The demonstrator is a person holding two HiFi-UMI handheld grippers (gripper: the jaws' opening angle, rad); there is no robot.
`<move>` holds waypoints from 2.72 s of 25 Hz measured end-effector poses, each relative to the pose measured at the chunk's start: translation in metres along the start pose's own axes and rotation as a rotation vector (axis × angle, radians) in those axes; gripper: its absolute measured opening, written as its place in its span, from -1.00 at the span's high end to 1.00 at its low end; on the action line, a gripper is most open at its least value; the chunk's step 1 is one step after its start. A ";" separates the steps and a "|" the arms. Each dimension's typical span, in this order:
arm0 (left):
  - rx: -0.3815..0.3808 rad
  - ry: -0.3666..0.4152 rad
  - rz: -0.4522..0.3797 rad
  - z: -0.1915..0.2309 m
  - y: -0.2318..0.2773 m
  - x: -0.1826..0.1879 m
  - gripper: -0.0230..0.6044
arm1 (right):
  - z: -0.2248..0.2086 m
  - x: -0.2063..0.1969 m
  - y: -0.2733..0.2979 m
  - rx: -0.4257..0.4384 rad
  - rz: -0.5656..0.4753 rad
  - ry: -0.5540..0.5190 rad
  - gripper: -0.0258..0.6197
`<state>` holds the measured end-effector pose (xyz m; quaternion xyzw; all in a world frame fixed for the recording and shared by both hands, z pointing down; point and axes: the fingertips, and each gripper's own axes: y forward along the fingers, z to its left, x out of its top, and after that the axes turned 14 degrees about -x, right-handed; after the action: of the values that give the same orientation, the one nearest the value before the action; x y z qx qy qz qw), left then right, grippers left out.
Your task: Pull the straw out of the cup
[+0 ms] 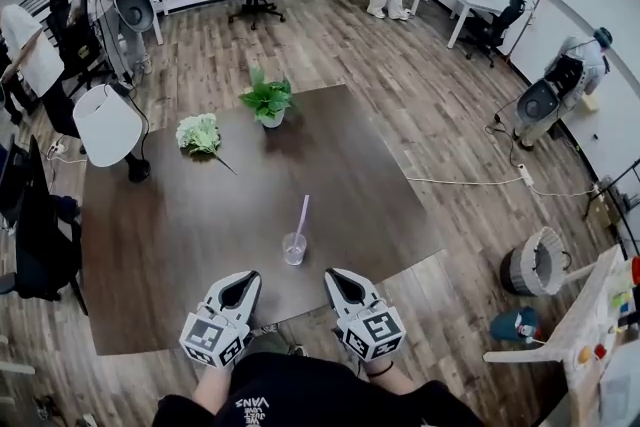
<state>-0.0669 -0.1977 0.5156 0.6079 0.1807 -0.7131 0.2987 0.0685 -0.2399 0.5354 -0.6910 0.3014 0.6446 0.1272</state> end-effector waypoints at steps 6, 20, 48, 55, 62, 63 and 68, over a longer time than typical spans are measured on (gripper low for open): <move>-0.021 0.011 -0.005 0.022 0.011 0.005 0.86 | 0.004 0.002 0.031 0.014 0.000 -0.001 0.86; -0.081 0.011 -0.017 0.054 0.030 0.015 0.86 | 0.006 0.006 0.084 0.014 0.027 -0.012 0.86; -0.081 0.001 -0.020 0.072 0.027 0.015 0.86 | 0.007 -0.040 0.134 0.038 0.245 -0.006 0.31; -0.066 -0.008 -0.018 0.074 0.024 0.016 0.86 | 0.008 -0.041 0.143 0.044 0.261 -0.015 0.31; -0.054 -0.013 -0.029 0.080 0.021 0.017 0.86 | 0.010 -0.042 0.150 0.051 0.270 -0.019 0.31; -0.054 -0.010 -0.032 0.081 0.022 0.018 0.86 | 0.010 -0.042 0.151 0.050 0.272 -0.021 0.31; -0.058 -0.016 -0.026 0.079 0.023 0.017 0.86 | 0.010 -0.050 0.155 0.063 0.294 -0.018 0.31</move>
<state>-0.1133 -0.2673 0.5168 0.5908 0.2067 -0.7163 0.3084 -0.0285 -0.3436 0.6150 -0.6292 0.4184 0.6527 0.0556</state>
